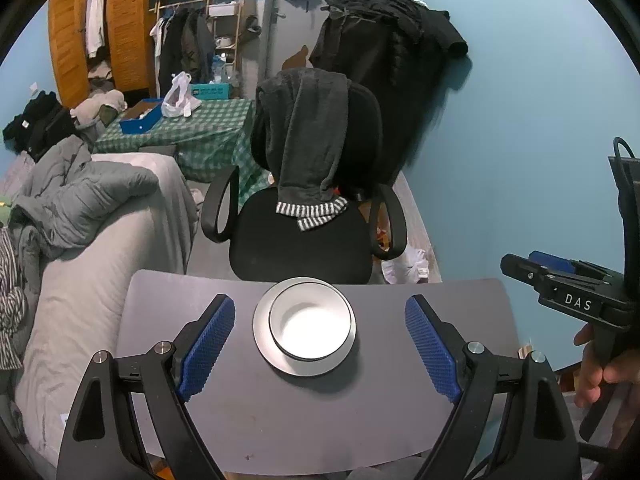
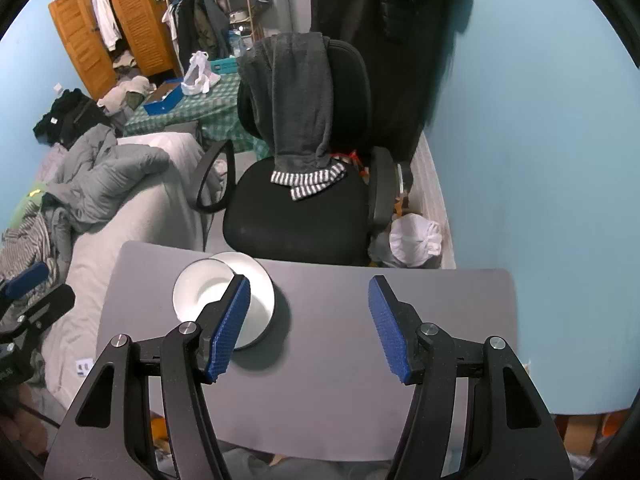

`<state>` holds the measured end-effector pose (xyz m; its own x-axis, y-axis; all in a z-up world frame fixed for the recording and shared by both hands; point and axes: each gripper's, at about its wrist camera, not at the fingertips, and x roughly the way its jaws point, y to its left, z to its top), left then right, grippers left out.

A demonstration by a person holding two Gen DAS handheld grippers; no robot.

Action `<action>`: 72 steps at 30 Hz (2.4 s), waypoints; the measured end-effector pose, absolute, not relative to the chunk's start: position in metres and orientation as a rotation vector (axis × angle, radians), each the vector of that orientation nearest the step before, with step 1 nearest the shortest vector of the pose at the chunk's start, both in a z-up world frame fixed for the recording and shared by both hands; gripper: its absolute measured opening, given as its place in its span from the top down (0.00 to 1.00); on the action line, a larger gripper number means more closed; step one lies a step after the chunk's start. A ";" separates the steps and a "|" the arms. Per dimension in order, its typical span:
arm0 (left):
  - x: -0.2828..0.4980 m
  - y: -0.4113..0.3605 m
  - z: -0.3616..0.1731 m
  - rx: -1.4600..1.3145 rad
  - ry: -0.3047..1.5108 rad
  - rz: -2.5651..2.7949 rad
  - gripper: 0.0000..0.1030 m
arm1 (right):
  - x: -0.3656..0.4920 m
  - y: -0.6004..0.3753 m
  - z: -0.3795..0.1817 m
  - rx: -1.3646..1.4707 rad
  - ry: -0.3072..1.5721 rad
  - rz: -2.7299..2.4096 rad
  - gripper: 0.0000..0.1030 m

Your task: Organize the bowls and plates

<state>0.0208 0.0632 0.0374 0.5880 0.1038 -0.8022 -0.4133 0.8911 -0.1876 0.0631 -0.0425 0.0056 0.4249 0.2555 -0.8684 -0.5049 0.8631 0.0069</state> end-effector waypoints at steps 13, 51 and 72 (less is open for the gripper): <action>0.020 0.069 0.034 -0.422 0.892 0.357 0.14 | 0.068 -0.037 0.007 -0.298 1.034 0.501 0.42; 0.017 0.073 0.040 -0.384 0.914 0.399 0.14 | 0.069 -0.035 0.009 -0.299 1.029 0.517 0.42; 0.014 0.081 0.036 -0.402 0.938 0.352 0.14 | 0.066 -0.036 0.009 -0.304 1.036 0.509 0.42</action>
